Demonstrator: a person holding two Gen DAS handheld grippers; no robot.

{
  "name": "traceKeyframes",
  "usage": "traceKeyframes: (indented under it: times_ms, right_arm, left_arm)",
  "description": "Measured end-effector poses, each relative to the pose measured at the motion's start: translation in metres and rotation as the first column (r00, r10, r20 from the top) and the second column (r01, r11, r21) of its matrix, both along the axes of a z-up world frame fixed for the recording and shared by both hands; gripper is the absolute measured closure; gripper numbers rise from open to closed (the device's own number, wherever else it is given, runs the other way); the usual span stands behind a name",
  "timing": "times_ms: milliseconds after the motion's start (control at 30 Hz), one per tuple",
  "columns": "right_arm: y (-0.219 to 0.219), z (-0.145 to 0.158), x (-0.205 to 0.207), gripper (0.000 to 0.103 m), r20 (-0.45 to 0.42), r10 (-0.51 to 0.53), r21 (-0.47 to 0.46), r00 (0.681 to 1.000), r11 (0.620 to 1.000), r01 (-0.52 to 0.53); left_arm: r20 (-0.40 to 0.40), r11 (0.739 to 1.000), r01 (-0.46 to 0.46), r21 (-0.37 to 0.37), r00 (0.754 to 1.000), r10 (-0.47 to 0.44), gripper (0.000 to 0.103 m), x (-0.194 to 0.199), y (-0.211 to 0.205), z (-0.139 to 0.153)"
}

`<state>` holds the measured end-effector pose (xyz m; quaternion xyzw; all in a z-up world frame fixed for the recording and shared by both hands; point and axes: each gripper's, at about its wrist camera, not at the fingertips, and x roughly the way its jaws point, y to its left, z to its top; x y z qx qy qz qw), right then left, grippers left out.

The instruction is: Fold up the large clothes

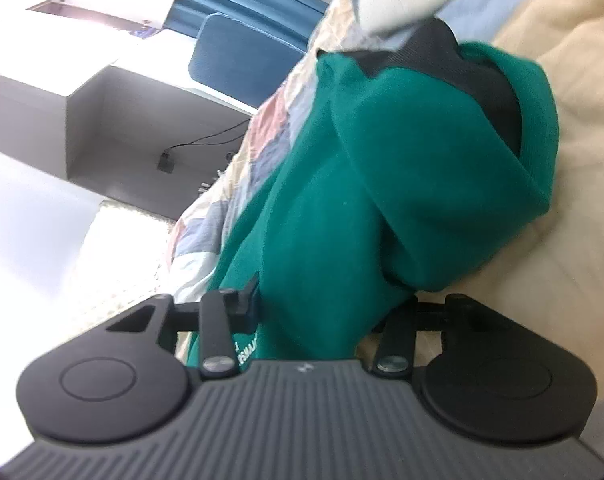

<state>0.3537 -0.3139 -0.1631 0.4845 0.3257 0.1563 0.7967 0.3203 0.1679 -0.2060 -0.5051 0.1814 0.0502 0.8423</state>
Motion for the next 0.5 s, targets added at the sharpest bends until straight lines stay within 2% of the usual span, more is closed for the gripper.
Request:
traceKeyframes:
  times_ms: [167,400,500]
  right_arm:
    - [-0.016,0.020,-0.034,0.062,0.020,0.019,-0.023,1.000,1.000,-0.018]
    - [-0.029,0.037,-0.079,0.072,0.046,0.035,-0.036,0.998,0.999,-0.034]
    - [-0.035,0.036,-0.102,0.073,0.006,0.032,-0.020,0.999,0.999,-0.031]
  left_arm:
    - [-0.003,0.999,0.011,0.044,1.000,-0.011,0.081,-0.044,-0.015,0.019]
    - [0.020,0.998,0.014,0.064,1.000,-0.015,0.081,-0.099,-0.030,0.041]
    - [0.012,0.999,0.010,0.038,1.000,-0.011,0.081,-0.126,-0.036,0.046]
